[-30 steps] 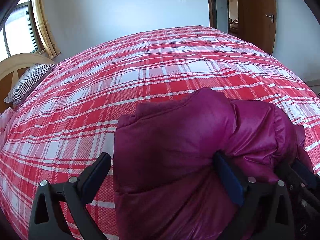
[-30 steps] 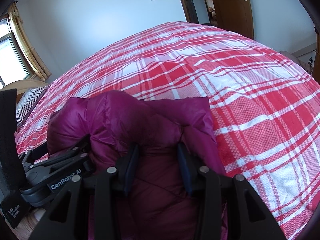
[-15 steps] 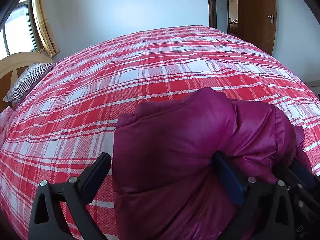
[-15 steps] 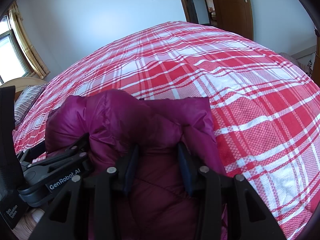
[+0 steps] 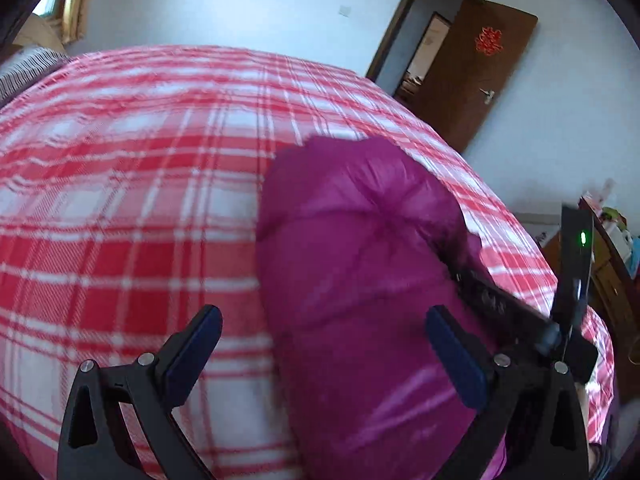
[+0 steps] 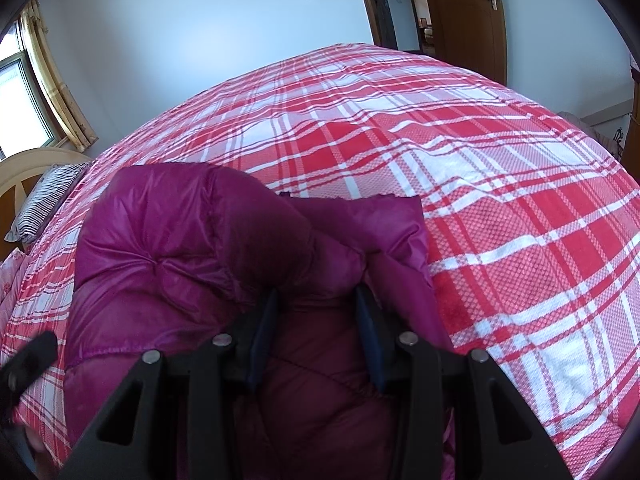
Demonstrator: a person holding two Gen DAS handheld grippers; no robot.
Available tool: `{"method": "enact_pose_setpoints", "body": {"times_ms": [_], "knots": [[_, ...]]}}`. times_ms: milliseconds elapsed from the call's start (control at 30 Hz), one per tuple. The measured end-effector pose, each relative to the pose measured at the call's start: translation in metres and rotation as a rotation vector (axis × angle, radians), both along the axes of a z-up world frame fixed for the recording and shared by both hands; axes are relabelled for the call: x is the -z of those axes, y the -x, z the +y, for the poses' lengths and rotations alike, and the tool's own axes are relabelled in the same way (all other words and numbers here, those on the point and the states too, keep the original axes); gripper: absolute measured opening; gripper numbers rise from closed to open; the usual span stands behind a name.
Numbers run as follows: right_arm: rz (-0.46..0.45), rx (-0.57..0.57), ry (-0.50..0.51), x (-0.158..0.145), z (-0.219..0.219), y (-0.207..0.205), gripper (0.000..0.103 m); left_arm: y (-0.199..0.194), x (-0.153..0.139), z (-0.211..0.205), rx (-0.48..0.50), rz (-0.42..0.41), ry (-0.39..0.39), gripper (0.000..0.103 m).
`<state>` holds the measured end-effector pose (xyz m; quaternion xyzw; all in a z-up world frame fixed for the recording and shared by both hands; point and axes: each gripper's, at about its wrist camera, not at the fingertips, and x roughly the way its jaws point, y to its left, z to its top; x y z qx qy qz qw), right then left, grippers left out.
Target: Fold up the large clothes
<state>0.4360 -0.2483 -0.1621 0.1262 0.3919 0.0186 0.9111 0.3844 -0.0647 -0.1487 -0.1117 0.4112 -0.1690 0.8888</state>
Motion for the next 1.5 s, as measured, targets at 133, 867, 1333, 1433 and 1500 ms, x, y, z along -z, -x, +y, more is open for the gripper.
{"method": "enact_pose_setpoints", "body": {"times_ms": [133,867,1333,1433,1500], "knots": [[0.0,0.0,0.0,0.0,0.0,0.0,0.043,0.002,0.013,-0.003,0.005,0.012,0.054,0.102],[-0.062,-0.05,-0.311,-0.01,-0.083,0.051,0.066,0.002,0.03,-0.002,0.061,0.006,0.082,0.102],[0.012,-0.244,-0.37,0.011,-0.069,0.03,0.031,0.021,0.015,-0.01,0.128,-0.061,0.085,0.059],[-0.006,-0.263,-0.383,0.007,-0.067,0.037,0.024,0.032,0.006,-0.009,0.115,-0.099,0.072,0.043],[-0.027,-0.258,-0.379,0.003,-0.065,0.044,0.022,0.038,-0.003,-0.005,0.107,-0.112,0.07,0.037]]}}
